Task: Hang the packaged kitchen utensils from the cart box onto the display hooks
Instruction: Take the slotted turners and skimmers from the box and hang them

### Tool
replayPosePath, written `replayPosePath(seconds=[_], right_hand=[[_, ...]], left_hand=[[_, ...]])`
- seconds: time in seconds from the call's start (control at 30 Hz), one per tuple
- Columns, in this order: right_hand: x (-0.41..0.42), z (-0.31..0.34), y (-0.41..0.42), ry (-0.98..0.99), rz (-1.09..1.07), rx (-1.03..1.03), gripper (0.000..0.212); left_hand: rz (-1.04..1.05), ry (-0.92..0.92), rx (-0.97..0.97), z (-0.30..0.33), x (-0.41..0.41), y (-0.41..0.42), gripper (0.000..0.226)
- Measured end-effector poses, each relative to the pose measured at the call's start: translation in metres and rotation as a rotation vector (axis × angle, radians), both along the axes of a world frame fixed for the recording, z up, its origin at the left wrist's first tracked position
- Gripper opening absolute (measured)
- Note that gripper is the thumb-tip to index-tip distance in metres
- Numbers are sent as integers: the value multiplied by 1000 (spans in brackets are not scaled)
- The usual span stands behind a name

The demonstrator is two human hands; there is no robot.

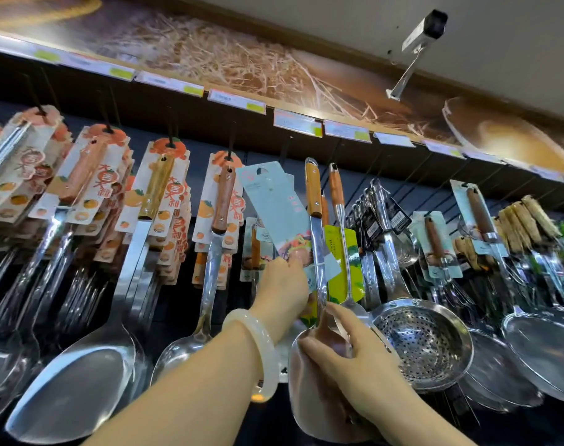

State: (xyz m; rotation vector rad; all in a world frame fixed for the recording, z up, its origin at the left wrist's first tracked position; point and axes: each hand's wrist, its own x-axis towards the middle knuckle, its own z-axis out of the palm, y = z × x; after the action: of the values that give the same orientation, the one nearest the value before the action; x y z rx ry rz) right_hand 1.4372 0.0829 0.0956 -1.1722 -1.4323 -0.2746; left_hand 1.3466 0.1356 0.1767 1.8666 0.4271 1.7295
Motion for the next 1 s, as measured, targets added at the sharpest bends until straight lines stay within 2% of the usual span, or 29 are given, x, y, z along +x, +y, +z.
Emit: replayPosePath(seconds=[0.13,0.23,0.37,0.53,0.67,0.8,0.93,1.0], right_hand=[[2,-2,7,28,-30,11,46],[4,-2,5,-30,-69,31,34],[10,-1,-1,-57,-119,29,29],[13,-5,-1,-53,-180,44,24],[18,-7,-5,-72,-203,-15,21],[28,-10,-3,-109,-211,-78,26],[24,-11,-4,-138,-148,-110,32],[23,-11,-2,-108,-128,-125,28]], left_hand=[[-113,-108,-125,4,10,0,45],[-186,-227,-166,5,17,11,54],[-268,-285,-217,3,8,-4,17],[-380,-294,-285,0,10,-10,23],[-287,-242,-132,6,6,-13,8],[-245,-192,-25,18,-10,-14,19],[-252,-190,-1,26,-17,-10,15],[-296,-151,-18,26,-16,-11,16]])
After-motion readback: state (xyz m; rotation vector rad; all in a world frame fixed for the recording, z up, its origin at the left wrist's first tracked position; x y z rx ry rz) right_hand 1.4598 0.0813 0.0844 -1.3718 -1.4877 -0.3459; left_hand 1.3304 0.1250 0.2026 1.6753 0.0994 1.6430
